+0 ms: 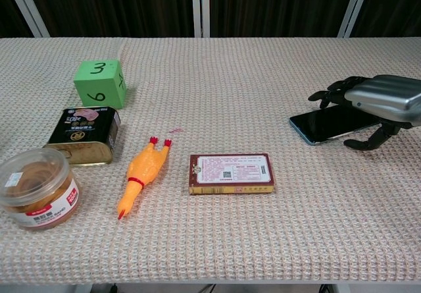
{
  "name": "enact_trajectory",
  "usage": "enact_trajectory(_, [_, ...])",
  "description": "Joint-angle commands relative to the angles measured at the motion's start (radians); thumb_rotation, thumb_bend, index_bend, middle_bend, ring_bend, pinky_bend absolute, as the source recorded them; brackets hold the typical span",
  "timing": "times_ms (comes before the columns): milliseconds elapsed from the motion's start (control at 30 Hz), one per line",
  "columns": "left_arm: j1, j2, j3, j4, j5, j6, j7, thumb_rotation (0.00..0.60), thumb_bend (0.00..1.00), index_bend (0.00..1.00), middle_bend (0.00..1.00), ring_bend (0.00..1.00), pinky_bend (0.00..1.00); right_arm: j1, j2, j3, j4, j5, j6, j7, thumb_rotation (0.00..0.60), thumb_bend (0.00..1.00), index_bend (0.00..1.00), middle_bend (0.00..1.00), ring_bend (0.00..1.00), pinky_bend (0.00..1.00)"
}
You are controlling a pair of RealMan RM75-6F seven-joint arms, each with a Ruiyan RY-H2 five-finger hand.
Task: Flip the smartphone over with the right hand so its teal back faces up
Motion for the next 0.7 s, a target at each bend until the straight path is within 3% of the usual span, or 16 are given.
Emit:
enact_trajectory(33, [0.001,0.001,0.001,-0.001,0.001,0.002,0.001,0.6,0.11,0.21,0.19,0.15,0.34,0.002,-0.003,-0.003,0.004,0.0,-0.002,0.001,0.573,0.4,0.08,0.21,0.0,0.0])
enact_trajectory(433, [0.002,0.001,0.001,0.001,-0.009,-0.006,0.001,0.6,0.11,0.21,0.19,0.15,0.34,0.022,-0.03,-0.01,0.041,0.01,-0.028,0.008,0.6,0.4,0.15,0.26,0.0,0.0])
enact_trajectory(600, [0.002,0.003,0.001,0.001,-0.014,-0.012,0.0,0.6,0.11,0.21,0.19,0.15,0.34,0.026,-0.054,-0.006,0.072,0.004,-0.012,0.009,0.6,0.43,0.3,0.3,0.01,0.0])
enact_trajectory(700, [0.002,0.005,0.0,0.002,-0.017,-0.014,-0.002,0.6,0.11,0.22,0.19,0.15,0.34,0.031,-0.068,-0.002,0.092,0.003,-0.006,0.012,0.6,0.46,0.4,0.34,0.07,0.0])
